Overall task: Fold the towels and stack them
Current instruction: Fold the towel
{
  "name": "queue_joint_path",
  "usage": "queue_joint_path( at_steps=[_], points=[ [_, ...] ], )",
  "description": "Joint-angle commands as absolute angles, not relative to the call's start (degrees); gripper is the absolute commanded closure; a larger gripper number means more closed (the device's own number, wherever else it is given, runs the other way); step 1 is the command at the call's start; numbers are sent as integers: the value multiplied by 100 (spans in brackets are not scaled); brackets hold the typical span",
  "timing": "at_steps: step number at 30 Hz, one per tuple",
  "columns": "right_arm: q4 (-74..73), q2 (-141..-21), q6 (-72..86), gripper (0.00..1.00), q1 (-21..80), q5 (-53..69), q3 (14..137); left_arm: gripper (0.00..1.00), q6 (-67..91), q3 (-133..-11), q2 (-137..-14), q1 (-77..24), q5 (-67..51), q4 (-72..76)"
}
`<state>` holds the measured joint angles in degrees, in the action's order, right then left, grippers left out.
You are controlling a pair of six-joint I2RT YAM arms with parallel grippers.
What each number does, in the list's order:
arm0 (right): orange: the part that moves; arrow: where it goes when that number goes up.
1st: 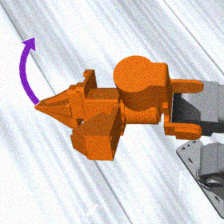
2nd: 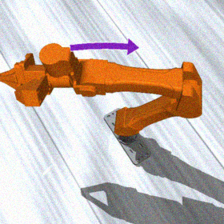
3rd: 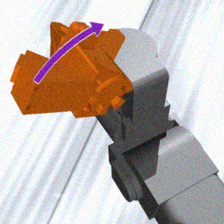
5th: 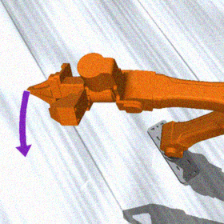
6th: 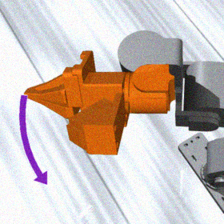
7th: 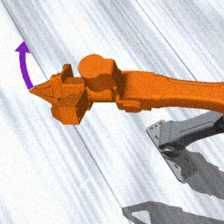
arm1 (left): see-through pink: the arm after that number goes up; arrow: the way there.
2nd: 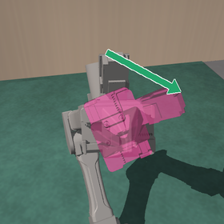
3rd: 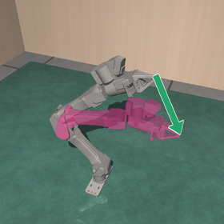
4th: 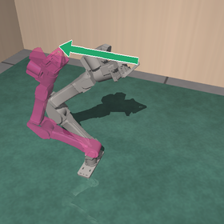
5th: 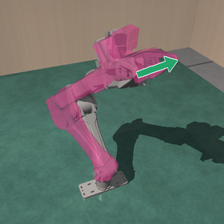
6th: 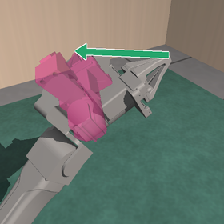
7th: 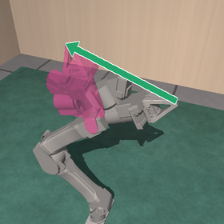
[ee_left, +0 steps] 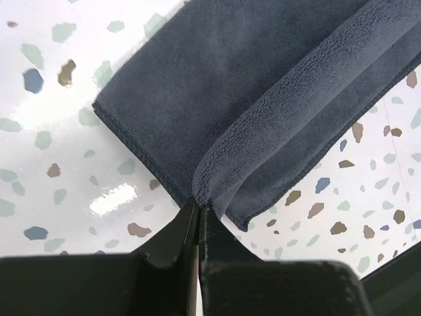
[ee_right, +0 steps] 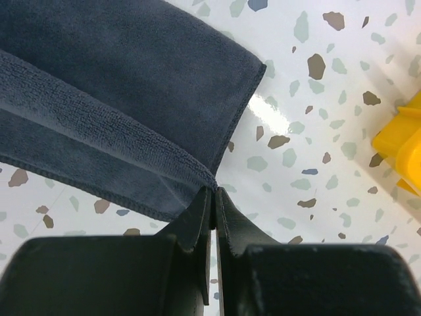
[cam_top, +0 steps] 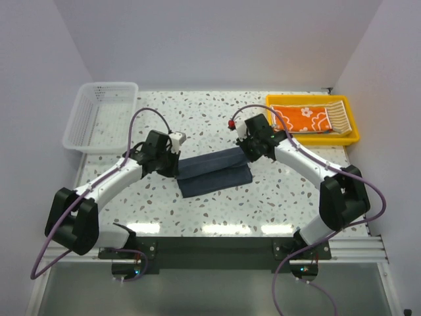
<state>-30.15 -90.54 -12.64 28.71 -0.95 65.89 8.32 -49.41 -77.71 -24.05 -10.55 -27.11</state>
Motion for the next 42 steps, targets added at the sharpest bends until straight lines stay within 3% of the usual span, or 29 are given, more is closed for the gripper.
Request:
queue_joint_path(
  at_steps=[1,13,20,22,25,28,33,37,42],
  points=[
    [-3006,-8850,-1117,95,2909,-88,6435,100,1151,-4598,-7559,-2513,-1256,-2620],
    [-2918,-9237,-528,91,2909,272,6047,98,1652,-4255,-7822,-2698,-1467,-2470],
    [-3163,-9018,-448,80,2918,702,5941,71,1836,-3876,-7533,-2742,-1801,-2417],
    [-3426,-8939,-448,69,2935,992,5950,61,1889,-3841,-7287,-2742,-1854,-2478],
    [-3743,-8632,-396,57,2971,1273,5872,36,2047,-3893,-6892,-2742,-2108,-2601],
    [-3788,-8157,-195,49,2979,1432,5775,29,2179,-4007,-6444,-2742,-2250,-2759],
    [-3262,-7761,473,49,2979,1345,5766,31,2355,-4464,-6205,-2742,-2066,-2813],
    [-2418,-8049,1045,56,2979,1231,5626,45,2531,-4764,-6626,-2777,-2205,-2463],
    [-1751,-8525,1300,62,2979,1011,5327,53,2724,-4405,-7241,-3014,-2057,-1891]
  ],
)
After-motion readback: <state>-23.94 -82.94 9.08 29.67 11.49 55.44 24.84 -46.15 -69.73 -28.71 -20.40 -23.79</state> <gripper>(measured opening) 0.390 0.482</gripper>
